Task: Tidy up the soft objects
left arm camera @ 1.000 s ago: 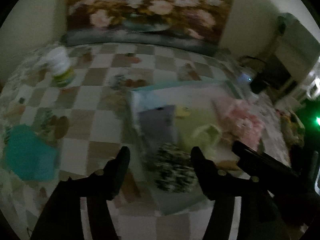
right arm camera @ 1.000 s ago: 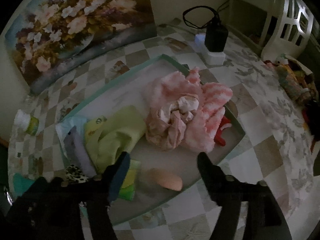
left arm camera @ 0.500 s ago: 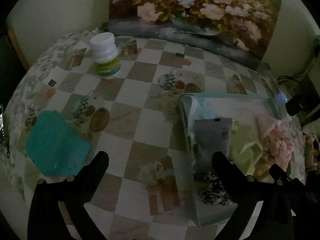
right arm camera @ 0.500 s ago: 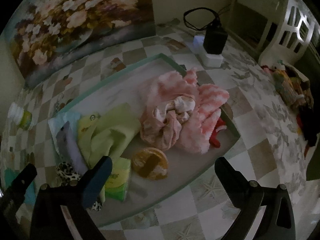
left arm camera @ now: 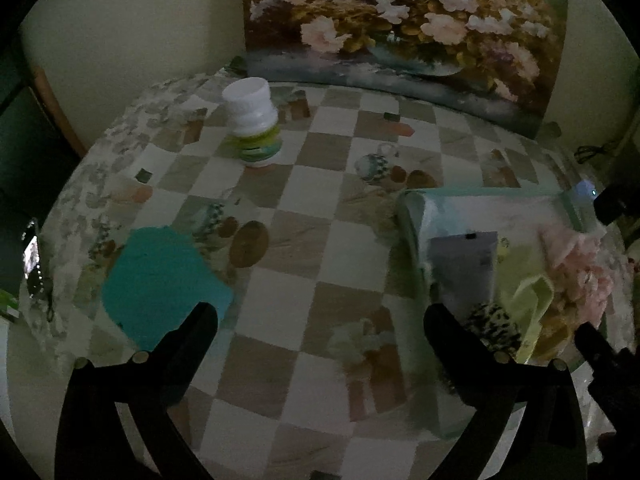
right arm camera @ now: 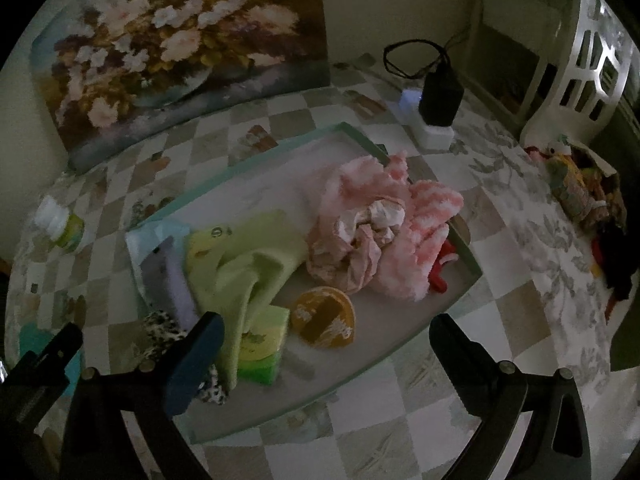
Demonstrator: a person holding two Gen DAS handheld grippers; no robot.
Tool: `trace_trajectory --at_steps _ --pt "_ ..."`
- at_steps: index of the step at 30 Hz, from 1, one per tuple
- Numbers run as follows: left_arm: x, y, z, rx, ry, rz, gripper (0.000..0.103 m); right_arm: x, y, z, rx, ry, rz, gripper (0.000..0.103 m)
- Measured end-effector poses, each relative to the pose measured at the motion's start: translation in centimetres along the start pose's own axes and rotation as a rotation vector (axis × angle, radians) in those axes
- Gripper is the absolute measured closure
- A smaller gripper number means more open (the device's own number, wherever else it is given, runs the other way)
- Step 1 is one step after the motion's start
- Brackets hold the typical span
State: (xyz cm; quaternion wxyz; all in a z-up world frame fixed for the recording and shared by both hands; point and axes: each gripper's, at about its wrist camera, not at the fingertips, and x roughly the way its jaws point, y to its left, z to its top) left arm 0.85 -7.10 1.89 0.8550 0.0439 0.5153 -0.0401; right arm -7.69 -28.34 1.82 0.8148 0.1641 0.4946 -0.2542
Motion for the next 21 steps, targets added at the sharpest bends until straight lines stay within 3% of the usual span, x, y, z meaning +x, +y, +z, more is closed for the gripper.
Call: trace_trajectory --at_steps 7,12,21 --pt "-1.5 1.3 -1.2 -0.01 -0.017 0.066 0.0 -1.8 1.8 -0.9 -0.061 -0.039 0.0 0.0" --pt "-2.8 2.3 -2.2 -0.011 -0.028 0.073 0.0 -2.9 3.2 -2.1 -0.111 -0.044 0.008 0.0" --pt "-4.2 2.9 -4.0 0.055 -0.021 0.16 0.0 -4.6 5.2 -4.8 -0.192 -0.06 0.015 0.0"
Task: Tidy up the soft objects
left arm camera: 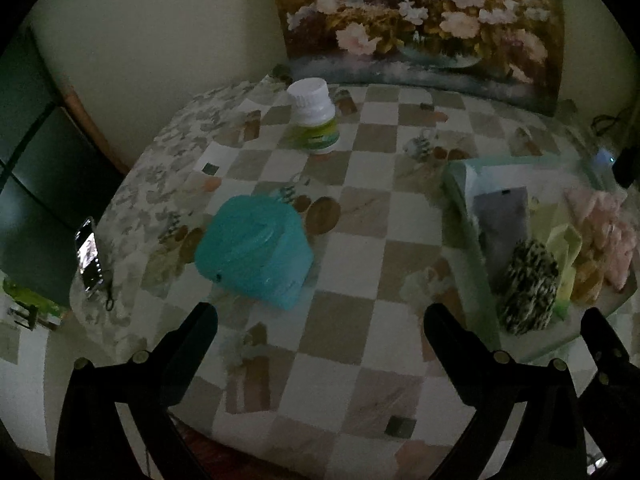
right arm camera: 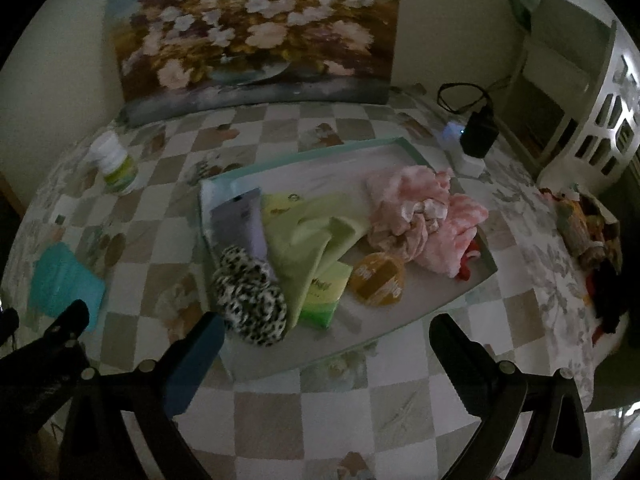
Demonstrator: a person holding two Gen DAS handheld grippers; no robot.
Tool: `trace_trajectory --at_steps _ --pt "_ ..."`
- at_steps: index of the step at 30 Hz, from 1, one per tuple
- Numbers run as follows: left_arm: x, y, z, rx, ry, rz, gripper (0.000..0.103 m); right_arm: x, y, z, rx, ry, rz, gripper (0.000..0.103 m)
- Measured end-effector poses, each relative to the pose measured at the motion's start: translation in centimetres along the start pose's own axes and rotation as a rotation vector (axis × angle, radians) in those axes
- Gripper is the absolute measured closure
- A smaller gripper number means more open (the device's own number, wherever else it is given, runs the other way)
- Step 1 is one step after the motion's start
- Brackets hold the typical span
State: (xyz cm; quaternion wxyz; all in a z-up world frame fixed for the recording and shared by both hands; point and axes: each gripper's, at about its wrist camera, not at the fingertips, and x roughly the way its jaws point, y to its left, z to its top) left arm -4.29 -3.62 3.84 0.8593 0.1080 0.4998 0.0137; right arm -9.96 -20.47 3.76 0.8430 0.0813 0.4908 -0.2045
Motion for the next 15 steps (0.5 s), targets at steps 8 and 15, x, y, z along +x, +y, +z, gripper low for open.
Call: trace_trajectory --at_steps 8,15 --pt "-0.5 1.0 -0.4 -0.01 0.008 0.01 0.0 -1.5 0.4 -0.4 -0.008 -0.049 -0.013 0.0" --pt "-0.7 1.1 -0.1 -0.003 -0.005 -0.004 0.0 -1.8 0.6 -0.2 -0.021 -0.061 -0.004 0.0"
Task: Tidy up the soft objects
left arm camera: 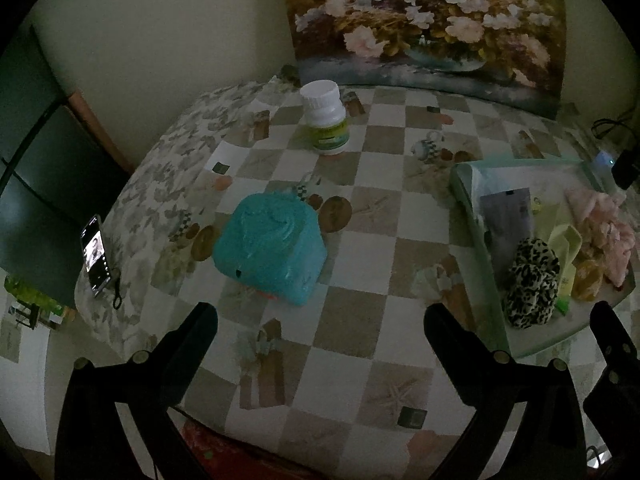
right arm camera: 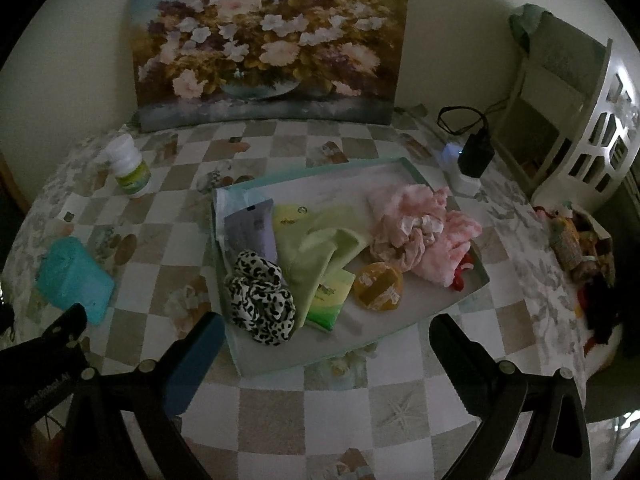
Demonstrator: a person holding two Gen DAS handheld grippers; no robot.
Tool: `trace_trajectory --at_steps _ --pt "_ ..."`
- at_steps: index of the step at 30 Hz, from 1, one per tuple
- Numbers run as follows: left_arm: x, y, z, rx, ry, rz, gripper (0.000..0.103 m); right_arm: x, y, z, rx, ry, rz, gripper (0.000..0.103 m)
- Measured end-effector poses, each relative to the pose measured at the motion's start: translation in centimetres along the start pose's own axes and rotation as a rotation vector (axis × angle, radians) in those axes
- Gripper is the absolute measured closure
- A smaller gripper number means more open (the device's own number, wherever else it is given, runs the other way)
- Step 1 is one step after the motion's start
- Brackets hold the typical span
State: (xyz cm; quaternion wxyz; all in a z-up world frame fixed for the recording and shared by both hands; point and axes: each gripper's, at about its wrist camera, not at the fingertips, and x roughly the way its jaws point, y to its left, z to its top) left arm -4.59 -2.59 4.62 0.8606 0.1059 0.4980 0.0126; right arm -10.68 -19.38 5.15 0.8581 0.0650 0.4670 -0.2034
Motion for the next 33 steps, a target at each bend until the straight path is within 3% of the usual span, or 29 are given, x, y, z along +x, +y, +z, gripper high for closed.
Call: trace_trajectory --at_steps 33 --pt "0.53 0.37 0.55 -0.019 0.006 -0.026 0.0 0.52 -0.15 0.24 -0.021 0.001 -0.03 0.0"
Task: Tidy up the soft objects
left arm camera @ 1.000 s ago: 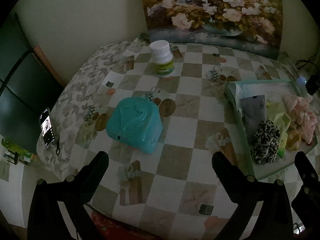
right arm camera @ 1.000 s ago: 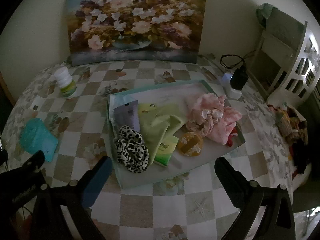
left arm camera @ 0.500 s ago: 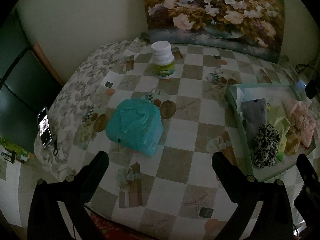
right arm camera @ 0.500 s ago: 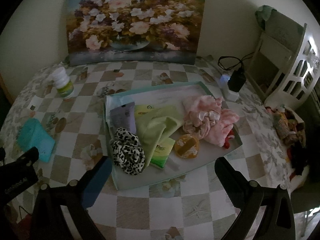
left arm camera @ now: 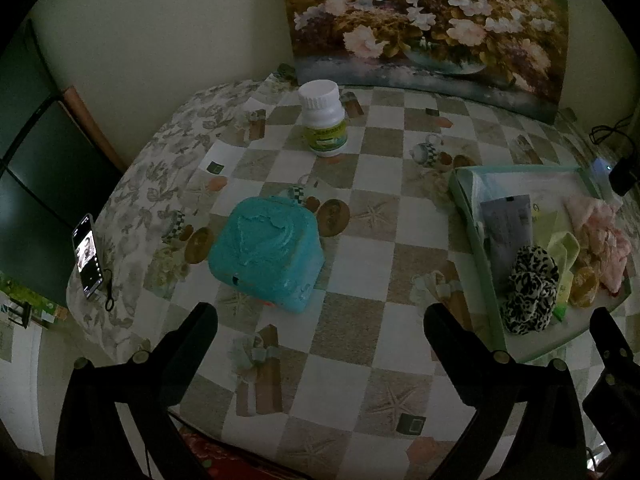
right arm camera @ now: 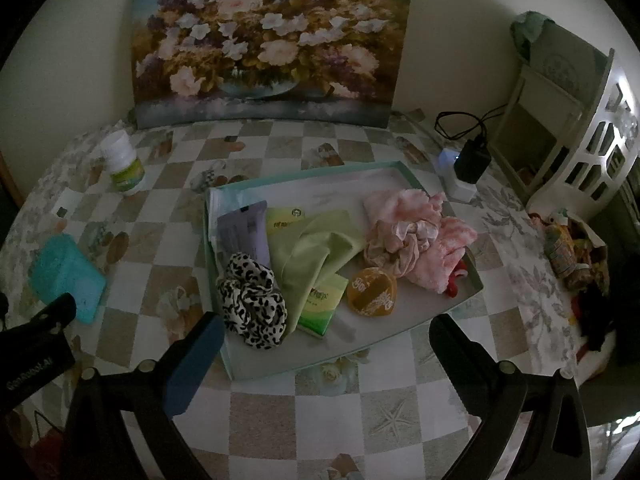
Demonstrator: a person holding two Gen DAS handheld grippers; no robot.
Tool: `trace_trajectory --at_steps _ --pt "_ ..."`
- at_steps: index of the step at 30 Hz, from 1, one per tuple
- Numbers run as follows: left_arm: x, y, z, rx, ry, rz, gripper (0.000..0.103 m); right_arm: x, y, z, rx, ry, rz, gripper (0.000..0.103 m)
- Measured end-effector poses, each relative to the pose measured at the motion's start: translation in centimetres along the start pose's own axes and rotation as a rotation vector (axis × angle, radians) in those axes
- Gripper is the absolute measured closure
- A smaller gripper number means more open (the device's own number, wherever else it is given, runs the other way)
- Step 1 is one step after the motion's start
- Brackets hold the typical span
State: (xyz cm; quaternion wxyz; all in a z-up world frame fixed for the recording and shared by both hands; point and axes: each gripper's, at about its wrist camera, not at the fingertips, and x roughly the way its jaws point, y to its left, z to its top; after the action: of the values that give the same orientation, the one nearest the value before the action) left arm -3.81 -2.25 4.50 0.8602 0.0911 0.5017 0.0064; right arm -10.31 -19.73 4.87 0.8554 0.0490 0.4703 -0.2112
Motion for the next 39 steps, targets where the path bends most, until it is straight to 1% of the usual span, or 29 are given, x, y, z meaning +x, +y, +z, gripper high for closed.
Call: trace_trajectory --at_steps 39 --pt "0.37 0.23 -0.01 0.013 0.013 -0.013 0.0 0.23 0.13 -0.06 -0.009 0.004 -0.002 0.0"
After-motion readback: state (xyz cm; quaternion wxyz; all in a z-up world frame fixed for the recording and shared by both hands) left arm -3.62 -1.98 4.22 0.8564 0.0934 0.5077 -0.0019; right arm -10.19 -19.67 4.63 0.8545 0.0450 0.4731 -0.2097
